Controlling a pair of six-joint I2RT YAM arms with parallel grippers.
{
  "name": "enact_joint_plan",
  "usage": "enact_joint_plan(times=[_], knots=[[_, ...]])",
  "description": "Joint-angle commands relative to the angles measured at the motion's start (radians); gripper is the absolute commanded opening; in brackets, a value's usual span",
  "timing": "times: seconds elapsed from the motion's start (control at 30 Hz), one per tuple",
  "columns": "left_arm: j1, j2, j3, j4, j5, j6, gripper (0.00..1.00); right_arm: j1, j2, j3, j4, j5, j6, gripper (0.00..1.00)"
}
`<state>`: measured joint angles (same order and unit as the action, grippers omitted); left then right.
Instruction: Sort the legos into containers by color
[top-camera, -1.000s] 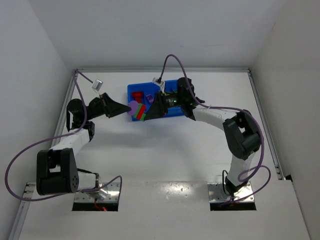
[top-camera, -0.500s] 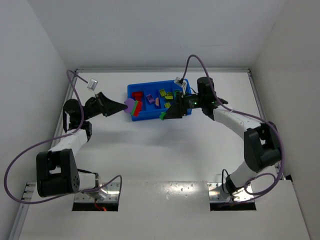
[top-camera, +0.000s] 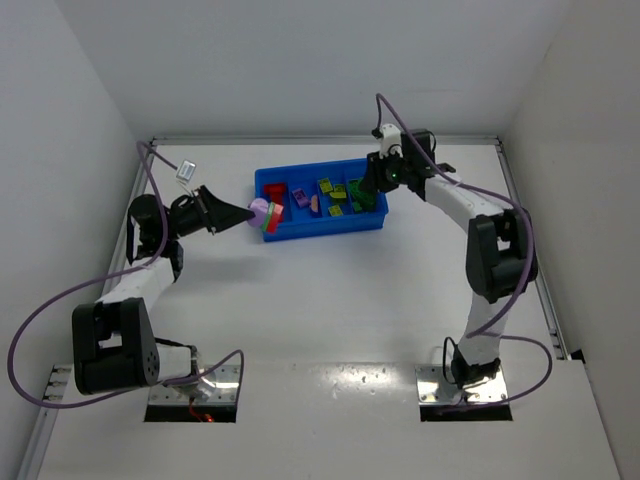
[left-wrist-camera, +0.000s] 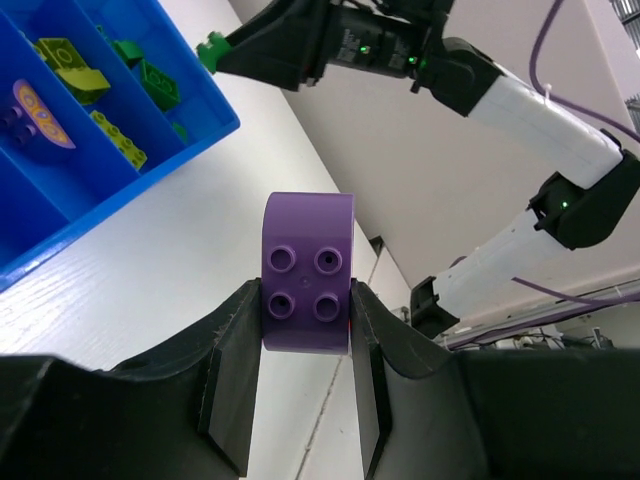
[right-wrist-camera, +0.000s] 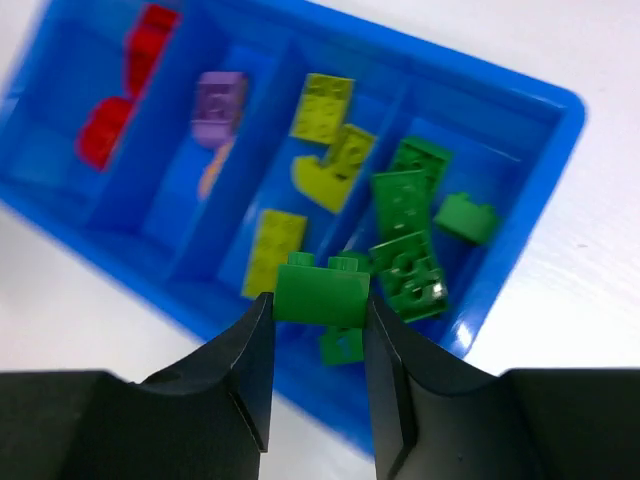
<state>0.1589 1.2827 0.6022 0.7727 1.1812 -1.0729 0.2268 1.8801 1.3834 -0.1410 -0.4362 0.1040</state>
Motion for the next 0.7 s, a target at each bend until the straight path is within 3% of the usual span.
enact_joint_plan(times=[0.0,0.27,0.37,0.4,0.5,0.63,0.67], knots=[[0.013,-0.029,0.061,-0.018,-0.002,0.059,0.0,0.009,0.069,0.063,-0.017,0.128,-0.049,0.2],[0.013,-0.029,0.061,-0.027,-0.002,0.068,0.0,0.019,0.163,0.129,0.023,0.208,-0.04,0.38],[0.013,-0.029,0.061,-0.045,-0.002,0.079,0.0,0.019,0.128,0.117,0.012,0.151,-0.04,0.66],[0.013,-0.029,0.061,-0.046,-0.002,0.079,0.0,0.019,0.105,0.102,0.021,0.151,-0.03,0.69],[0.013,-0.029,0.061,-0.046,-0.002,0.088,0.0,0.019,-0.018,0.043,0.047,-0.028,0.0,0.87],[0.013,-0.029,0.061,-0.029,-0.002,0.065,0.0,0.006,-0.117,-0.02,0.122,-0.43,0.124,0.89],[0.013,-0.019,0.061,-0.029,0.011,0.065,0.0,0.006,-0.118,-0.044,0.185,-0.604,0.196,0.89]])
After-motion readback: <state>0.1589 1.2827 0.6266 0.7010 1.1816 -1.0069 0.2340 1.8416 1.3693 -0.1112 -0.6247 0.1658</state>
